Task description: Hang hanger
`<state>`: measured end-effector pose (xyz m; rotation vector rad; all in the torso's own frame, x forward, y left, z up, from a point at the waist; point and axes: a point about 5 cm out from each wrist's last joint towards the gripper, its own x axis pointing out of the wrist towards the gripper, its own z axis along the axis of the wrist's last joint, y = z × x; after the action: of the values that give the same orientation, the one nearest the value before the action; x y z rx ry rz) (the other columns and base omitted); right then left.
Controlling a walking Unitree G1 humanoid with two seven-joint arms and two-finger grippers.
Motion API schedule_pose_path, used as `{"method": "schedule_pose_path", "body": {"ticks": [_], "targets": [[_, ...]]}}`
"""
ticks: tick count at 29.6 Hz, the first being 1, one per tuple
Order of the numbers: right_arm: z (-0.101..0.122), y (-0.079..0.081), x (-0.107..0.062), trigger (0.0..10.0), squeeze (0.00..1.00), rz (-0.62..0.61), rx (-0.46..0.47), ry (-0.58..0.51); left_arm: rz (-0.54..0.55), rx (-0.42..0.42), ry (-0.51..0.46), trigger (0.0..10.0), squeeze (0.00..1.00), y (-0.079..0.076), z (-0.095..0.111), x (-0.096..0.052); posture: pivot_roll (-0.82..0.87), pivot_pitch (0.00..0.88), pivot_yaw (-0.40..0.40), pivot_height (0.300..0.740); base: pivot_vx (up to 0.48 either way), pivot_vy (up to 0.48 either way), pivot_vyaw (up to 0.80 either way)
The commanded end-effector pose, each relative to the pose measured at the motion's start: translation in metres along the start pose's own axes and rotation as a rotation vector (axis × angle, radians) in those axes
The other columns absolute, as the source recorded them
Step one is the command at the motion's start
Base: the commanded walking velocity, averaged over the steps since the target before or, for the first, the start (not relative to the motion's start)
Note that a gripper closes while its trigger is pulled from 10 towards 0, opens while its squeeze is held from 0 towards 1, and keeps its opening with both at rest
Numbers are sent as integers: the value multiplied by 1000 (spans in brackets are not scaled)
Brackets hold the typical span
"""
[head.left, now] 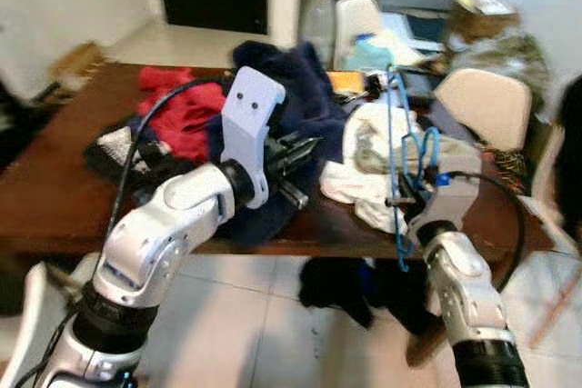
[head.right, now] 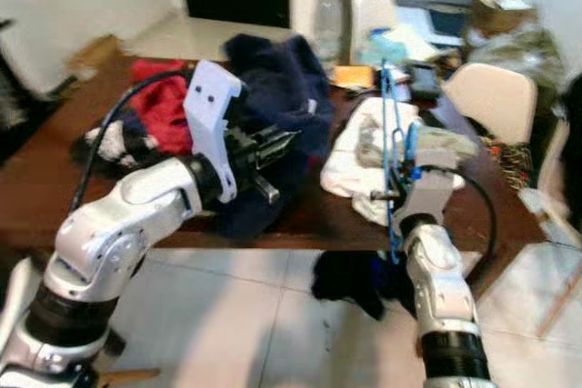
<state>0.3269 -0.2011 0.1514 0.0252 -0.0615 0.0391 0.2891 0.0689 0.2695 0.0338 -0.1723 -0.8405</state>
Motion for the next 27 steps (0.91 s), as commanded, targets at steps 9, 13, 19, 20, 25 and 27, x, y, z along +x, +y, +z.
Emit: {"method": "schedule_pose_path", "body": {"ticks": [9, 13, 19, 20, 25, 27], "targets": [[2, -4, -1, 10000, 0, -15, 17, -23, -61, 15, -12, 10000, 0, -9, 3, 3, 121, 26, -39, 740, -310, 0, 0], [2, -3, -2, 10000, 0, -14, 18, -24, -69, 17, -14, 10000, 0, -10, 4, 3, 121, 27, -38, 740, -318, 0, 0], [2, -5, -2, 10000, 0, -23, 19, -24, -117, -4, -27, 10000, 0, -17, 6, 4, 121, 38, -36, 740, -324, 0, 0], [2, -7, -2, 10000, 0, -28, 19, -24, -130, -5, -20, 10000, 0, -19, 3, 4, 119, 41, -34, 740, -326, 0, 0], [-2, -13, -5, 10000, 0, -62, 9, -4, -158, -36, 25, 10000, 0, -26, -13, 3, 113, 37, -31, 740, -323, 0, 0], [-5, -16, -5, 10000, 0, -81, 0, 20, -147, -41, 57, 10000, 0, -24, -24, 3, 109, 38, -29, 740, -311, 0, -800]]}}
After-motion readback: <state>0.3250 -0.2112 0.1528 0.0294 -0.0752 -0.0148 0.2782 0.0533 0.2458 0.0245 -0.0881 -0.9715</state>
